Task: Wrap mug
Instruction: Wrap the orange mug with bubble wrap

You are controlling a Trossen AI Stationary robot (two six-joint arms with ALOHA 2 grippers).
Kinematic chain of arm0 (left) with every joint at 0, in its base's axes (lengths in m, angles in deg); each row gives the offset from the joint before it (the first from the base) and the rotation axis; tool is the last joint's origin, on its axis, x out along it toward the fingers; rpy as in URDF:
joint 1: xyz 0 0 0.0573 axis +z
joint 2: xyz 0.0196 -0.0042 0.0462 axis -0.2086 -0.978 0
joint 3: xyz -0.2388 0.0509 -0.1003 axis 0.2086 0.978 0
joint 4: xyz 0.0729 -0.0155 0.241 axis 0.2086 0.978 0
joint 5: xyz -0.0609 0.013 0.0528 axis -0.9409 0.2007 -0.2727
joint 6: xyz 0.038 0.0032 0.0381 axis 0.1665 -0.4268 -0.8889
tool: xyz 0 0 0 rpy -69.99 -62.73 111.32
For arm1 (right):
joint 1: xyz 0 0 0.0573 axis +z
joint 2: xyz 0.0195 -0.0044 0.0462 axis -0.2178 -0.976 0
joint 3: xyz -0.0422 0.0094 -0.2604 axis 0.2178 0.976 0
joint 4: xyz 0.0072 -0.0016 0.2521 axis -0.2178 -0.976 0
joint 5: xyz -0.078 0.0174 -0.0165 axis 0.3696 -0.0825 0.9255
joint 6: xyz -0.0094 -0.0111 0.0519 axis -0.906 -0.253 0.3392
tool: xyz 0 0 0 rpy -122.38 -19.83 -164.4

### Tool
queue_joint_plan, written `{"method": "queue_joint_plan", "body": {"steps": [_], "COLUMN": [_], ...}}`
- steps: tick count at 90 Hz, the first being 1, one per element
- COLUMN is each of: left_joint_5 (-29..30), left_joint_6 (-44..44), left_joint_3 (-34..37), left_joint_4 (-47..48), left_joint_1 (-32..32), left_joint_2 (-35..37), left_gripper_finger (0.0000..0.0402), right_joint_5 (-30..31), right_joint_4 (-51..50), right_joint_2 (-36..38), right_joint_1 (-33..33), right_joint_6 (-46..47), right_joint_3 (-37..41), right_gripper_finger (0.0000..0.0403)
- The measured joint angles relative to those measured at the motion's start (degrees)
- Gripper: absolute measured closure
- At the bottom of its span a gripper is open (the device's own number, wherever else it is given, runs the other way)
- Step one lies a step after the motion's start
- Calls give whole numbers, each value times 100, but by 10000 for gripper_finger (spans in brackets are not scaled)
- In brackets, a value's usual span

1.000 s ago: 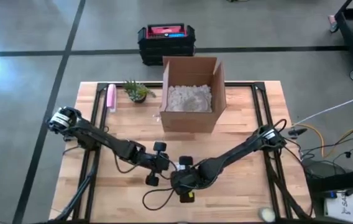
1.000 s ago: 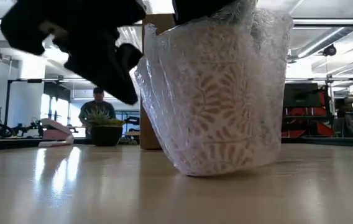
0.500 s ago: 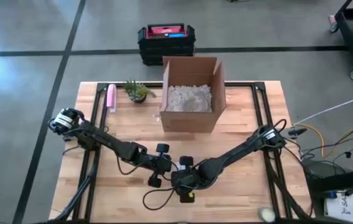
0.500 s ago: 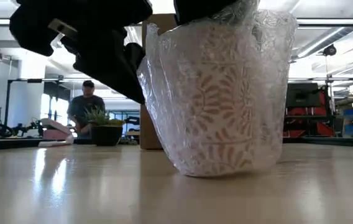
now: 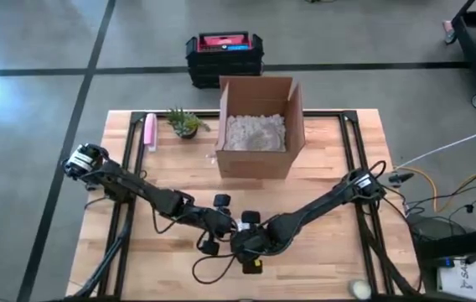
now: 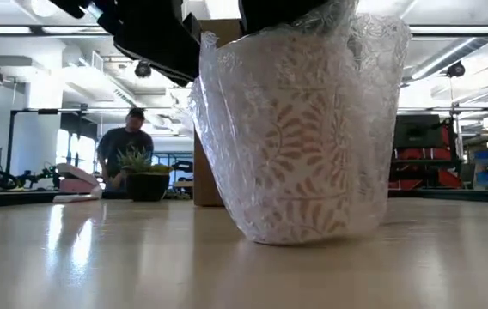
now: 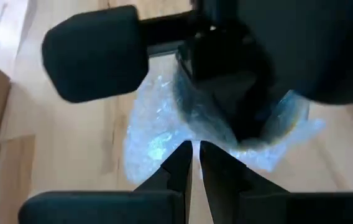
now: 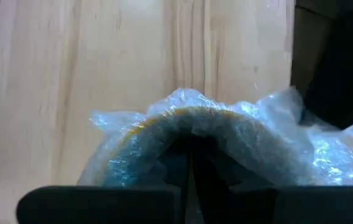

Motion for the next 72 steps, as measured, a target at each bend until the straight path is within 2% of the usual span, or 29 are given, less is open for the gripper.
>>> {"method": "queue_joint_plan", "body": {"steps": [13,37,72], "left_joint_5": [-254,-238,-298], "left_joint_6": [-11,-12,-14], "left_joint_3": [5,-6,14], "left_joint_4": [-187,-342,-241], "left_joint_1": [-5,-1,-8], "left_joint_2": [-66,-304,-297], "left_gripper_finger": [381,381,381], "right_joint_5": [-2,0,-21], "right_joint_4": [9,8,-874], "right_joint_2": [0,145,649], "right_joint_1": [-1,-4,17], "right_joint_6": [-11,7,10], "right_joint_3": [0,3,-330], "right_gripper_finger": [395,395,395]}}
